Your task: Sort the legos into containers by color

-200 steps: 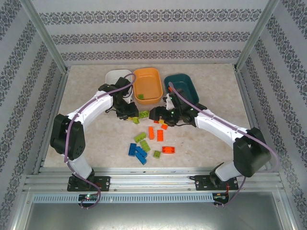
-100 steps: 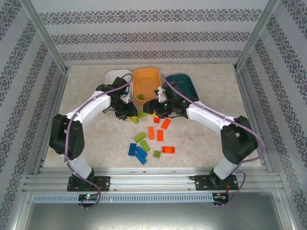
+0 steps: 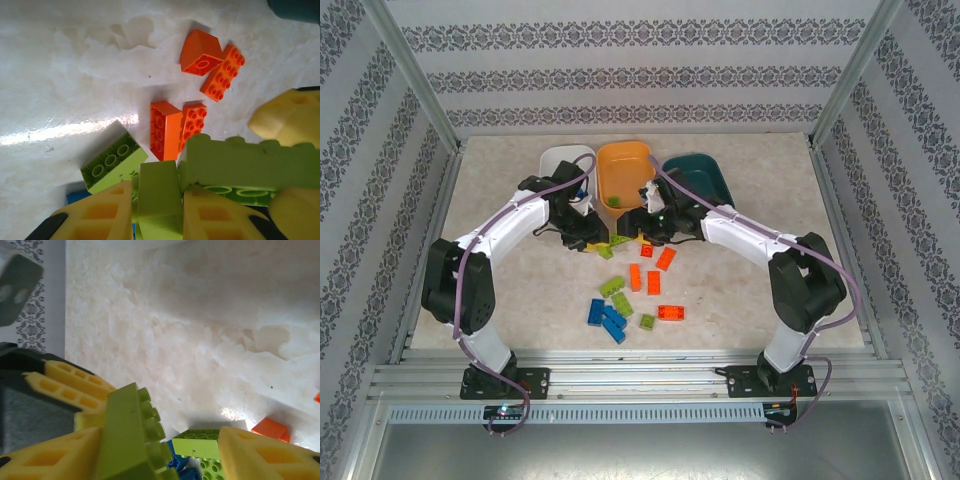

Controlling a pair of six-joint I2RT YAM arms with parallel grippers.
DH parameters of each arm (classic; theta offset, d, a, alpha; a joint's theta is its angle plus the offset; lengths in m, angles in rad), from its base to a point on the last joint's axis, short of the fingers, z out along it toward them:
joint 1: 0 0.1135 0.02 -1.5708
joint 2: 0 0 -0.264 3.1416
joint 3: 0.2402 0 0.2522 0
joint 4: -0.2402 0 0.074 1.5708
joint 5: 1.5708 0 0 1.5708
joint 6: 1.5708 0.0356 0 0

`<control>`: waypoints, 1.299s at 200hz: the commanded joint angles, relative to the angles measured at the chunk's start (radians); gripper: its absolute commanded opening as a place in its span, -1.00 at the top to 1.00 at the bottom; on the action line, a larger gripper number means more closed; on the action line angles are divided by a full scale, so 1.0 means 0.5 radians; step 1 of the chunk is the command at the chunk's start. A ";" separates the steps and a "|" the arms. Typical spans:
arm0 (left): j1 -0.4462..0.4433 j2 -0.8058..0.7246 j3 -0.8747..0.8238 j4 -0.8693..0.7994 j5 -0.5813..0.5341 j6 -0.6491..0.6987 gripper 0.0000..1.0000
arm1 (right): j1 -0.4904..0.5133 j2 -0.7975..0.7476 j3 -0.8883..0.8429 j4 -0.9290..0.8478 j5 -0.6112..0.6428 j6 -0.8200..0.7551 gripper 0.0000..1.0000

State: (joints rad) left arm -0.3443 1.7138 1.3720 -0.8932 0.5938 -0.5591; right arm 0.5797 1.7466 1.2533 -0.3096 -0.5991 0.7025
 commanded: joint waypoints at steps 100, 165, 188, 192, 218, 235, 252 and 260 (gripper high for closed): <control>0.081 -0.067 -0.019 0.101 0.138 -0.039 0.53 | -0.053 0.018 -0.125 0.080 -0.020 0.074 0.49; 0.109 -0.059 -0.065 0.134 0.160 -0.043 0.52 | -0.198 0.001 -0.277 0.013 0.213 0.390 0.53; 0.112 -0.050 -0.080 0.123 0.143 -0.012 0.52 | -0.181 -0.024 -0.068 -0.034 0.251 0.306 0.52; 0.114 -0.047 -0.083 0.118 0.139 -0.009 0.53 | -0.181 -0.015 -0.006 -0.053 0.263 0.287 0.52; 0.121 -0.042 -0.096 0.089 0.123 0.018 0.52 | -0.191 0.162 0.417 -0.318 0.369 0.174 0.50; 0.118 -0.059 -0.118 0.080 0.116 0.025 0.52 | -0.205 0.383 0.735 -0.531 0.449 0.109 0.48; 0.119 -0.086 -0.147 0.056 0.092 0.056 0.53 | -0.218 0.625 1.024 -0.672 0.498 0.059 0.48; 0.123 -0.101 -0.157 0.033 0.077 0.078 0.52 | -0.226 0.732 1.162 -0.734 0.499 0.062 0.47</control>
State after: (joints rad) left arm -0.2989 1.7088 1.3178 -0.8448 0.6506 -0.5671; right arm 0.4793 1.9556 1.7073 -0.4984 -0.4095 0.7818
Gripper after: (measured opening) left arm 0.240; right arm 0.265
